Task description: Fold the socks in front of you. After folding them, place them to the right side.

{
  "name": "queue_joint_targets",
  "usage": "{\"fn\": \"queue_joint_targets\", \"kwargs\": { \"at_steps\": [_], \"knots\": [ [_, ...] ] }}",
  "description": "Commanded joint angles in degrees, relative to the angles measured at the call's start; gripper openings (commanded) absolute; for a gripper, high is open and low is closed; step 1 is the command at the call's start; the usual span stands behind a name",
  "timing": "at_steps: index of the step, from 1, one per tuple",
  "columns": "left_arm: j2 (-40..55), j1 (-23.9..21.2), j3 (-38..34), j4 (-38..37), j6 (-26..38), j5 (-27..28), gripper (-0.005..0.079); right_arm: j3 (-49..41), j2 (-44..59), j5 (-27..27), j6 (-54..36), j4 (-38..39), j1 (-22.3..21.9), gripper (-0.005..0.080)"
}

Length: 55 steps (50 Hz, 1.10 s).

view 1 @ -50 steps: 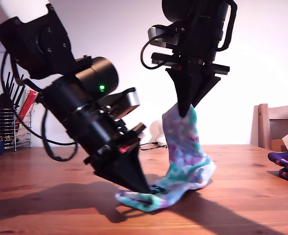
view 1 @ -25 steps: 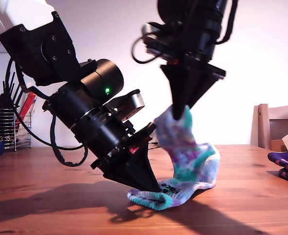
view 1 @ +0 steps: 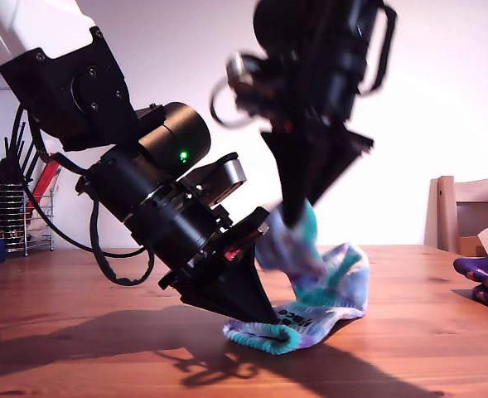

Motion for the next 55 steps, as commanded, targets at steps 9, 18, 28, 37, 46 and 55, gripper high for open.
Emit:
{"fn": "queue_joint_targets", "kwargs": {
  "at_steps": [9, 18, 28, 37, 46, 55],
  "knots": [
    [2.91, 1.84, -0.81, -0.63, 1.62, 0.98, -0.0024, -1.42, -0.5, -1.4, 0.24, 3.1, 0.26, -0.0012],
    [2.8, 3.52, -0.81, -0.42, 3.21, 1.31, -0.0024, -2.64, -0.42, -2.03, 0.24, 4.17, 0.26, -0.0012],
    [1.36, 5.42, -0.81, 0.7, 3.17, 5.73, -0.0024, -4.68, -0.42, -3.56, 0.28, 6.19, 0.28, -0.0012],
    [0.87, 5.6, -0.79, 0.46, 2.27, 10.84, -0.0024, -4.72, -0.33, -4.31, 0.7, 8.07, 0.26, -0.0012],
    [0.22, 5.53, -0.81, 0.2, 1.64, 12.33, -0.0024, -4.72, 1.53, -4.33, 0.7, 9.38, 0.28, -0.0012],
    [-1.31, 6.58, -0.81, -2.49, 3.26, 10.49, -0.0024, -4.72, 3.02, -6.03, 0.7, 11.74, 0.94, -0.0012]
  ]
}}
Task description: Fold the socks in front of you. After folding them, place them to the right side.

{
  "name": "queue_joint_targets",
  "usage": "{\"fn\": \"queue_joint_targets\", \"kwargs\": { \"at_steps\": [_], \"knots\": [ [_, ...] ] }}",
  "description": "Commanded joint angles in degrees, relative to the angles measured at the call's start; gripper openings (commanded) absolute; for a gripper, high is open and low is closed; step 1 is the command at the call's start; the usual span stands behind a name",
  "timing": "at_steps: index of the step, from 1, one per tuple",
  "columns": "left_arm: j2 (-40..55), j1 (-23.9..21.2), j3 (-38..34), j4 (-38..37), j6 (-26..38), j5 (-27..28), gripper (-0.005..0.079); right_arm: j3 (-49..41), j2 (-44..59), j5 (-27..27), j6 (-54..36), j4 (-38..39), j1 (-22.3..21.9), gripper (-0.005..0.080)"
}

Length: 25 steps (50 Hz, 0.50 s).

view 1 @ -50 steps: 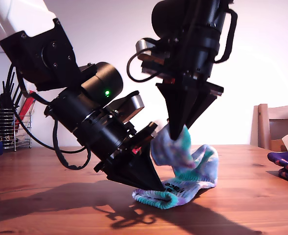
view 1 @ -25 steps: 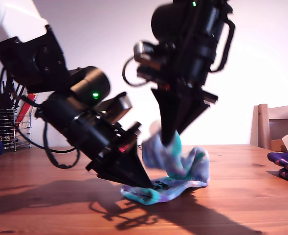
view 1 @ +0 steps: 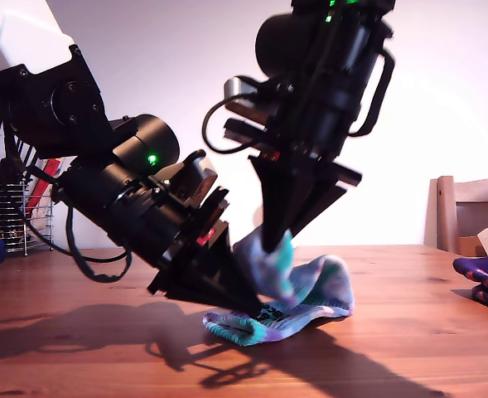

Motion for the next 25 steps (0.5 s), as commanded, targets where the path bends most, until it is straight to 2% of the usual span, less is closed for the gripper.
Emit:
{"fn": "queue_joint_targets", "kwargs": {
  "at_steps": [1, 14, 25],
  "knots": [
    [-1.38, 0.72, -0.79, -0.59, 1.51, -0.55, -0.0024, -0.39, 1.7, -0.22, 0.02, 1.25, 1.05, -0.0012],
    [-3.32, 3.91, -0.79, -5.35, 4.9, -1.73, -0.0024, -0.39, 1.7, -0.09, -1.6, 3.54, 1.36, -0.0012],
    [-8.79, 6.08, -0.81, -7.85, 7.32, -2.08, -0.0024, -0.39, 1.7, -0.2, -4.15, 4.83, 1.33, -0.0012]
  ]
}}
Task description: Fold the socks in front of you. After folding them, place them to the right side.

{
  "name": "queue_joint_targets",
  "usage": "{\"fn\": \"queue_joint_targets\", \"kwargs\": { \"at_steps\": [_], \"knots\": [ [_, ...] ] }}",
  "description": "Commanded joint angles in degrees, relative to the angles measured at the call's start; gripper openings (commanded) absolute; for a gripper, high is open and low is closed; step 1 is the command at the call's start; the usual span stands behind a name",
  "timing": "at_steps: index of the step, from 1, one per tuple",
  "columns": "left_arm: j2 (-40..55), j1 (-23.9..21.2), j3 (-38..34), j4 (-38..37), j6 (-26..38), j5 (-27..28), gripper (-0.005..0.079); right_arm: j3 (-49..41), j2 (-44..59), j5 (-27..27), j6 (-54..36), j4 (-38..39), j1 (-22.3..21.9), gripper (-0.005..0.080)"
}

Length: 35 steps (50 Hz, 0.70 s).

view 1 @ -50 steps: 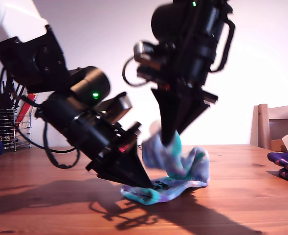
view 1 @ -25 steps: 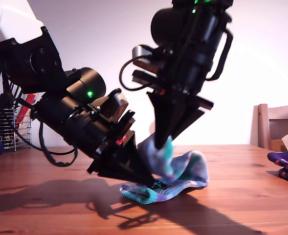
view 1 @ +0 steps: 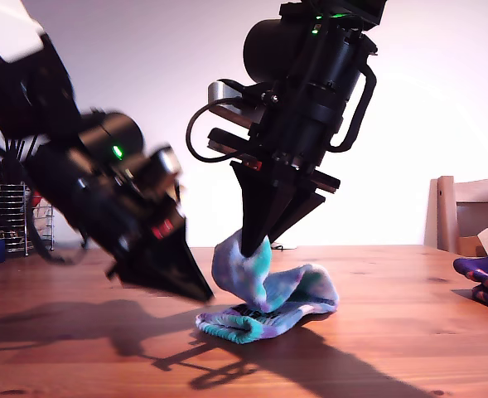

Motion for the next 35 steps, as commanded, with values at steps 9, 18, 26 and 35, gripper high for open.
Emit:
{"fn": "queue_joint_targets", "kwargs": {
  "at_steps": [9, 18, 26, 35],
  "knots": [
    [-3.41, 0.92, -0.79, -0.37, 1.55, -1.53, -0.0024, -1.92, 0.83, -0.46, -0.96, 2.91, 0.26, -0.0012],
    [-3.39, 1.2, -0.81, -1.9, 2.01, -3.85, -0.0024, -6.95, 0.85, -0.52, -0.94, 7.34, 0.26, -0.0012],
    [-3.43, 1.84, -0.81, -3.26, 2.97, -4.09, -0.0024, -8.39, 0.85, -0.63, -0.39, 9.57, 1.2, -0.0012],
    [-3.65, 2.78, -0.81, -2.89, 2.91, -3.26, -0.0024, -8.37, 0.83, -2.99, -0.48, 9.03, 2.62, 0.0222]
  ]
}}
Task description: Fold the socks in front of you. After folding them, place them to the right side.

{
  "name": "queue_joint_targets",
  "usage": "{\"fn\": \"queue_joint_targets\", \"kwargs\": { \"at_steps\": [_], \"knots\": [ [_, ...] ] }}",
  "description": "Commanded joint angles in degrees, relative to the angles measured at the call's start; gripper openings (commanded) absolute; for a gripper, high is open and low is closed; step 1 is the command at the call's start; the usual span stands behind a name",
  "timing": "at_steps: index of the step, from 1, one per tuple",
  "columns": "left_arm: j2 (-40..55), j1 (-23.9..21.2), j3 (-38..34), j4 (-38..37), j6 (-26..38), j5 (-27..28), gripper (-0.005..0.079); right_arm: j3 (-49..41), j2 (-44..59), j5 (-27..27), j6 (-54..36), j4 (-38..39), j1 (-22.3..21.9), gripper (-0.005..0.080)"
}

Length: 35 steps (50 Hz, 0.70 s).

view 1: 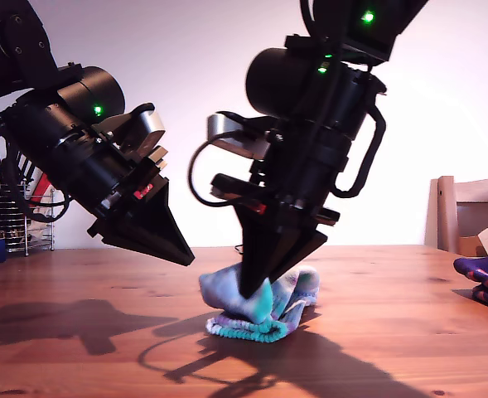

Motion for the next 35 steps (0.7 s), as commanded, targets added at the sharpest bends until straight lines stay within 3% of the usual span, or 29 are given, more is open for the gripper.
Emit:
{"fn": "queue_joint_targets", "kwargs": {
  "at_steps": [1, 4, 9, 23, 35],
  "knots": [
    [0.85, 0.63, -0.83, 0.52, 0.55, 0.85, -0.0024, 0.28, 0.77, -2.14, 0.07, -0.11, 0.9, 0.0254],
    [0.59, 0.87, -0.83, 0.81, 0.39, 1.79, -0.0024, 0.76, 0.77, -3.5, 0.13, -1.29, 1.03, 0.0326],
    [0.39, 1.09, -0.81, 0.92, -0.15, 2.82, -0.0024, 2.12, 0.77, -4.13, 0.11, -4.81, 1.07, 0.0371],
    [0.52, 0.42, -0.83, 1.46, -1.01, 3.23, -0.0024, 8.35, -0.55, -7.82, 0.02, -10.97, 0.94, 0.0396],
    [0.74, -1.68, -0.83, 1.95, -2.19, 3.21, -0.0024, 11.26, -0.55, -6.36, -3.21, -14.73, -0.42, 0.0395]
  ]
}}
